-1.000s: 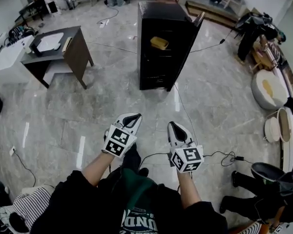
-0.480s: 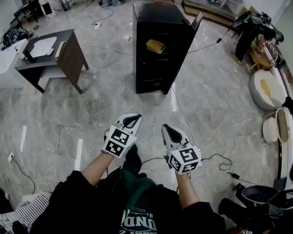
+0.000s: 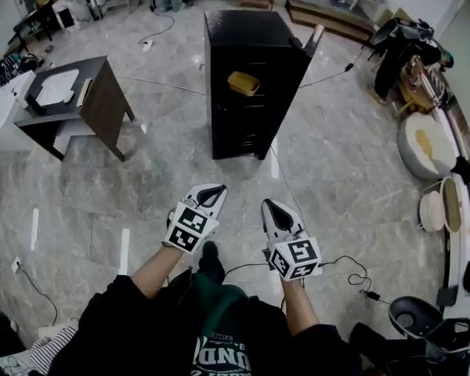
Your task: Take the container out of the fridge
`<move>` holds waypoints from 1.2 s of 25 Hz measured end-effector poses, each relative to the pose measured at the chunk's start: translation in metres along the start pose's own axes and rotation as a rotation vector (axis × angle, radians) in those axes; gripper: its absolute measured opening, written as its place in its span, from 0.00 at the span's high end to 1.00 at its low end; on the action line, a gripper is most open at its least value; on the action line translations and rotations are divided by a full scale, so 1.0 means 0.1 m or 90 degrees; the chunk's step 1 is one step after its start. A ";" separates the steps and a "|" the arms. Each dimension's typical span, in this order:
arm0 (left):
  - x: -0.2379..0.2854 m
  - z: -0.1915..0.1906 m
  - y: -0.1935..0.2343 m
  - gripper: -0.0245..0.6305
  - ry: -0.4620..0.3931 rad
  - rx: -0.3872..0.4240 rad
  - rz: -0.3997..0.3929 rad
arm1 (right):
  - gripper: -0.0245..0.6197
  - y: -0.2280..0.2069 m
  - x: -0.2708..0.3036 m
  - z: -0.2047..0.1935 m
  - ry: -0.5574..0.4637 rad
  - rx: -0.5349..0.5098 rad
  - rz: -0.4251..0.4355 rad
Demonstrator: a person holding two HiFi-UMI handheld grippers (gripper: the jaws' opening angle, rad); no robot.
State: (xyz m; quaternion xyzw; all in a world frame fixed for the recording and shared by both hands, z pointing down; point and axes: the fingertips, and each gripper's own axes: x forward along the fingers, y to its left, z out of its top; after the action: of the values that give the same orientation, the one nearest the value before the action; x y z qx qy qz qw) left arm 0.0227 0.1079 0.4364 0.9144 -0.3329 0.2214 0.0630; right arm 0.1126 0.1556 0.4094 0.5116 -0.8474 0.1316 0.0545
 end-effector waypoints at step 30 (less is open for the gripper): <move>0.50 0.06 1.23 0.94 0.002 -0.028 -0.003 | 0.91 -0.36 1.35 0.19 0.025 -0.004 -0.021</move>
State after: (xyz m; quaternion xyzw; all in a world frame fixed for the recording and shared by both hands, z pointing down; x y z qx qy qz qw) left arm -0.0191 -0.0175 0.4491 0.9132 -0.3357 0.2151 0.0839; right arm 0.0813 0.0193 0.4277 0.5225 -0.8381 0.1378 0.0751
